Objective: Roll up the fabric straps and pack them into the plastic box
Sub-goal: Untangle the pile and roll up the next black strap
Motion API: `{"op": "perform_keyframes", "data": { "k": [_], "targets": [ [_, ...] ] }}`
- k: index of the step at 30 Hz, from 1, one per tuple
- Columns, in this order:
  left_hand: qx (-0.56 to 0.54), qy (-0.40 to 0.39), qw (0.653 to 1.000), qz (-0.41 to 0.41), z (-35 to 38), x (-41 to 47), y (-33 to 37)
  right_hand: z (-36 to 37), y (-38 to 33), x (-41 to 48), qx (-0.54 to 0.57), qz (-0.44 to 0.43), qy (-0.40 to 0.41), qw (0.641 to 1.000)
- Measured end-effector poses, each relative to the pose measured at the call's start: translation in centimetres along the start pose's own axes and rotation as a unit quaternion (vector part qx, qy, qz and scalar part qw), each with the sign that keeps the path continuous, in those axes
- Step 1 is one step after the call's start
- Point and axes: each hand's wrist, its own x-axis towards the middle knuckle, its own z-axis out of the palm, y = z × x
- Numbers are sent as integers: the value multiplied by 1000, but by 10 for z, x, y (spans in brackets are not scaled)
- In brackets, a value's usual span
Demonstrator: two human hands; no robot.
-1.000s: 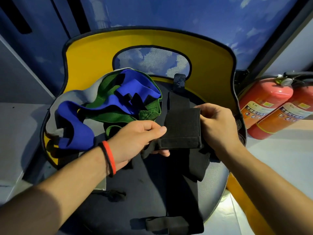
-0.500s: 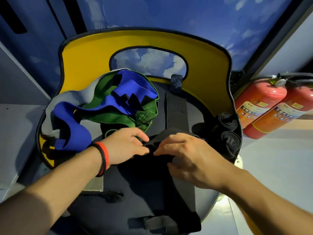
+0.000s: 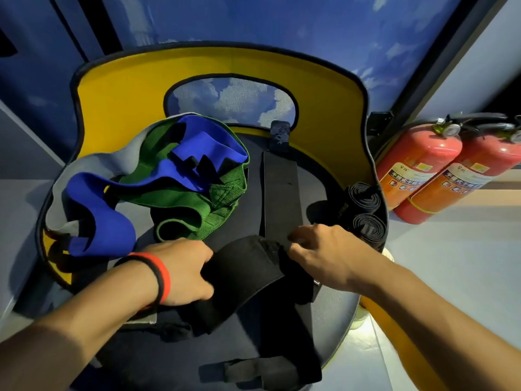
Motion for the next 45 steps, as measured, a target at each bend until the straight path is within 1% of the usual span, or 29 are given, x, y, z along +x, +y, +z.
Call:
{"op": "perform_keyframes", "data": {
  "k": [2,4,6,8,10,12,14,16,20,24,28,30,33,37,39,40,42,45],
  "targets": [
    [-29,69,997,-6,-4,-4,6,4,1,0,-6,-9,-15,1000],
    [-91,140,986,-3,-8,-5,12,9,1,-1,4,-19,-16,1000],
    [-174,164,971,8,-11,-4,18,12,-3,-2,20,-37,-32,999],
    [-230,147,962,22,-10,3,21,13,-7,-2,27,-56,-46,997],
    [-248,88,964,40,-5,11,21,13,-8,-2,15,-62,-24,998],
    [-263,29,962,60,1,17,21,13,-4,-1,-31,-49,9,998],
    [-256,-2,964,78,5,19,18,15,0,-1,-82,-31,14,996],
    [-240,1,967,82,7,20,13,19,1,0,-113,-28,12,993],
    [-230,17,970,73,14,21,7,27,4,6,-172,-7,46,984],
    [-246,49,965,77,17,19,17,26,6,14,-164,15,54,985],
    [-284,58,953,90,14,20,24,22,-3,14,-155,-8,111,982],
    [-302,73,945,103,14,23,26,19,-7,13,-134,-35,154,978],
    [-323,117,931,126,13,24,31,12,-9,14,-76,-88,210,971],
    [-363,182,905,129,10,27,34,6,-14,18,-1,-153,290,945],
    [-405,202,883,129,6,30,34,4,-15,17,42,-186,316,929],
    [-440,203,865,128,5,32,34,3,-15,17,75,-195,319,924],
    [-477,212,844,123,1,31,33,0,-14,17,142,-186,322,917],
    [-495,238,826,123,-3,31,28,0,-8,29,153,-120,317,928]
  ]
}}
